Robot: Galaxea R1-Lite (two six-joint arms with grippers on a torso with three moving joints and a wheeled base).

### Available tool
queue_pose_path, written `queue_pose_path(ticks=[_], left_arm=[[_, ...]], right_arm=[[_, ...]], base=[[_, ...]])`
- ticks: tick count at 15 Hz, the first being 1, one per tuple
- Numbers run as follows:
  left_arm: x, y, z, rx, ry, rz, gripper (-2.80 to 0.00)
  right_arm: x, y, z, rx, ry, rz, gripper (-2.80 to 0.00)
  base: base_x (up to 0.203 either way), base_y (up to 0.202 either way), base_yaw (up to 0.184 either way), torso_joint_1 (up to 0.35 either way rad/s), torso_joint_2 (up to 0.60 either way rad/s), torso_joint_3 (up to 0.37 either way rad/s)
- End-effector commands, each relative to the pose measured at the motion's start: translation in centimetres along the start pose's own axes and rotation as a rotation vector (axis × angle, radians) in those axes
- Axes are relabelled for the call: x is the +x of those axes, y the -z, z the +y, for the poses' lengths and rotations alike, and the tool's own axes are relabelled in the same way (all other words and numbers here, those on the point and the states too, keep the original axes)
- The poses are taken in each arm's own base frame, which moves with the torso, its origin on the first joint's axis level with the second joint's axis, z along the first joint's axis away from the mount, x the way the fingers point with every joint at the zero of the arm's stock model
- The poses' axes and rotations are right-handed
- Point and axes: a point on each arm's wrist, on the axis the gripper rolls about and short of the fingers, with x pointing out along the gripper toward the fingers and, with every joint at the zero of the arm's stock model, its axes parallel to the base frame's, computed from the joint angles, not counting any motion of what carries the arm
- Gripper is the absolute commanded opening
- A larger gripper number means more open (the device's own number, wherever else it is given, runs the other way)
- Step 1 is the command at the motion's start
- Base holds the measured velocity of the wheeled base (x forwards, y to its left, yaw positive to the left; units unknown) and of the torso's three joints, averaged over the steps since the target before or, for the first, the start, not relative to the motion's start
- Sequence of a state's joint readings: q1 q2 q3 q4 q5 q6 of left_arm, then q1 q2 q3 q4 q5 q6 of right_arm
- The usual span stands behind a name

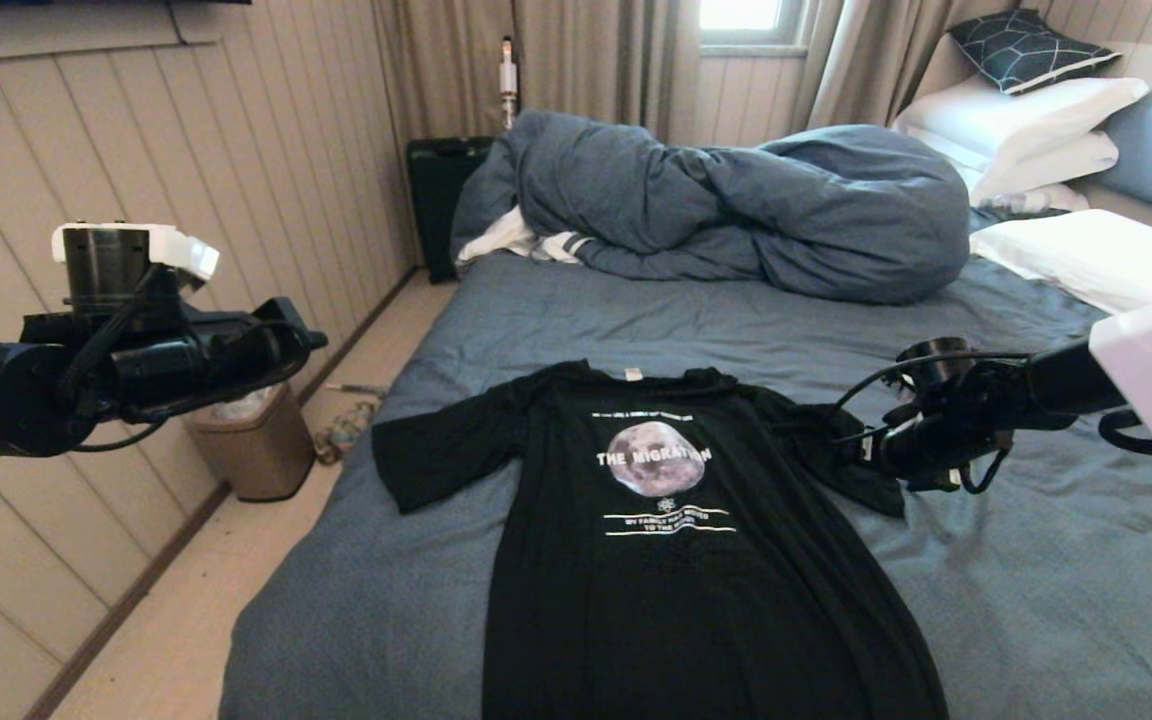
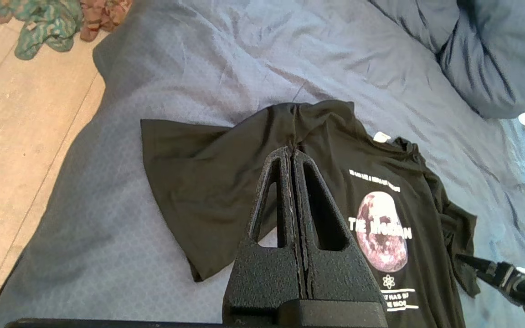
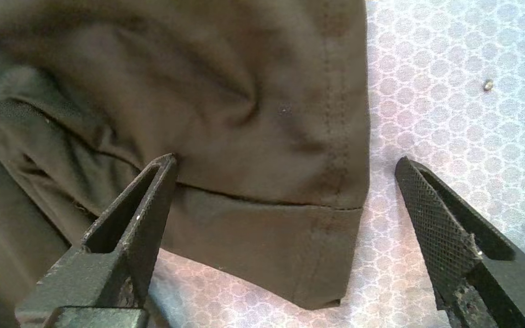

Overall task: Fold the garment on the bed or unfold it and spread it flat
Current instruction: Fold the black T-shirt

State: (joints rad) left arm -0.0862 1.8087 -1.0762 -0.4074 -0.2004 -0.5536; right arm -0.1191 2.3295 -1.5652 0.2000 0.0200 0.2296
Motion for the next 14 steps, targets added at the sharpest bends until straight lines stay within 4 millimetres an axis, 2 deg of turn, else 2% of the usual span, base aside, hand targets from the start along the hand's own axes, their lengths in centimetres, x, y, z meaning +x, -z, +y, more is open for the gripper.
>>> queue_pose_path(ticks=[1, 5, 8, 12, 14], left_arm=[[0.0, -0.1, 0.0, -0.003, 0.004, -0.003, -2.80], [-0.4, -0.3, -0.1, -0.025, 0.091, -0.037, -2.80], [-0.2, -0.1, 0.0, -0.028, 0.085, -0.032, -2.80], [-0.2, -0.1, 0.0, -0.027, 0.088, -0.034, -2.80], [-0.1, -0.1, 0.0, -0.028, 0.088, -0.034, -2.80]], right_arm=[[0.2, 0.1, 0.0, -0.002, 0.002, 0.005, -2.80], [0.2, 0.0, -0.1, 0.002, 0.008, -0.001, -2.80], [-0.2, -0.6, -0.1, 0.004, 0.005, -0.029, -2.80], [-3.6, -3.5, 0.4, 0.010, -0.038, -0.199, -2.80], [-4.9, -4.0, 0.7, 0.007, -0.048, -0.242, -2.80]], base=[[0.000, 0.000, 0.000, 0.000, 0.00, 0.000], [0.000, 0.000, 0.000, 0.000, 0.00, 0.000], [0.000, 0.000, 0.000, 0.000, 0.00, 0.000], [0.000, 0.000, 0.000, 0.000, 0.00, 0.000], [0.000, 0.000, 0.000, 0.000, 0.00, 0.000]])
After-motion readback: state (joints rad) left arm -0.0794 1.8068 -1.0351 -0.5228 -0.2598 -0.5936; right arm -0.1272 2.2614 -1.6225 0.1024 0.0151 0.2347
